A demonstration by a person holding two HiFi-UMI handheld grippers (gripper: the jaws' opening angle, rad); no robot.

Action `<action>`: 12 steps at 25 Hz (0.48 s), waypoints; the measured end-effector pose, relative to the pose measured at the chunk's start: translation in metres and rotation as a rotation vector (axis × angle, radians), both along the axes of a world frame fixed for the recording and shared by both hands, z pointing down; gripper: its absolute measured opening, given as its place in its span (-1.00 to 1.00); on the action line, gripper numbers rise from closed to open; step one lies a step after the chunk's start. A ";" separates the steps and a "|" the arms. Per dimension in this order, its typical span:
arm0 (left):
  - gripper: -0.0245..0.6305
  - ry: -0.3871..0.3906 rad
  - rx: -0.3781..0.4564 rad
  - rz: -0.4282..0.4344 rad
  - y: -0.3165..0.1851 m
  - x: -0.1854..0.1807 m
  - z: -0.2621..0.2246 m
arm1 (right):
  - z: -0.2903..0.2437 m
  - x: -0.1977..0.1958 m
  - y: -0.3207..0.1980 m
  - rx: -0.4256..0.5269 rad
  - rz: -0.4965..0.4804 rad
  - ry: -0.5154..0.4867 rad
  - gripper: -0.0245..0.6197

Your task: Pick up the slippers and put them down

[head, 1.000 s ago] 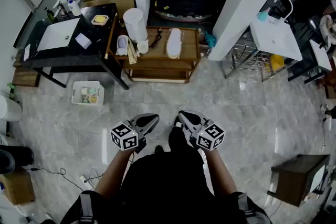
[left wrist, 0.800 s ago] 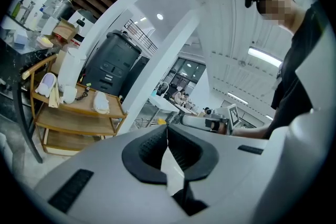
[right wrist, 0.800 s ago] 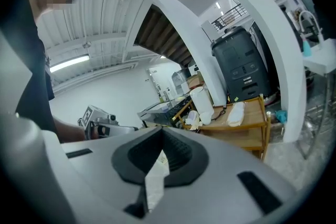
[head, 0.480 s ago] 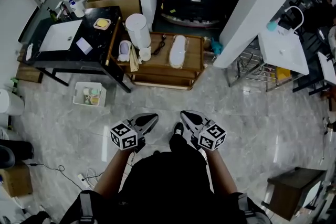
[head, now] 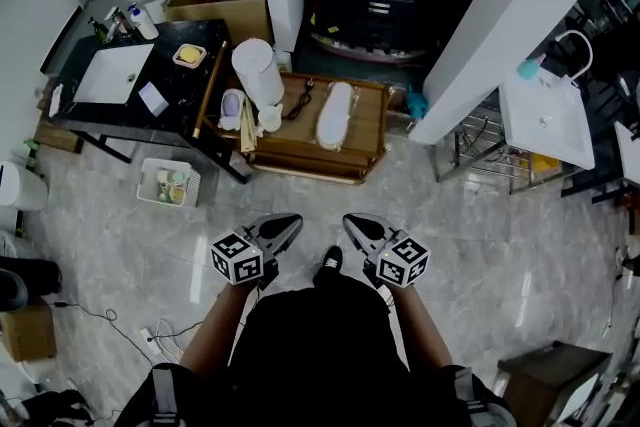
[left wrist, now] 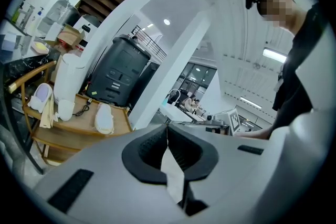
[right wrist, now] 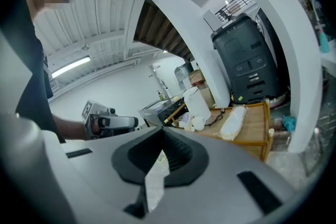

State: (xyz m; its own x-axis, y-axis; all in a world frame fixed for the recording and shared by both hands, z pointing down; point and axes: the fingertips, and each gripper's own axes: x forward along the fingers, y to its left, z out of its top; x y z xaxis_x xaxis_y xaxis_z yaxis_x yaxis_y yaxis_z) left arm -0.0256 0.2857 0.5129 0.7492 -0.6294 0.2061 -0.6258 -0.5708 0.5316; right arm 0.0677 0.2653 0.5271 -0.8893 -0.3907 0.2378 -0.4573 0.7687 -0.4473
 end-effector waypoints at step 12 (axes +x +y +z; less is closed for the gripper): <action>-0.89 -0.008 0.016 -0.112 -0.041 0.004 -0.004 | 0.013 -0.005 -0.037 -0.020 -0.113 0.013 -0.90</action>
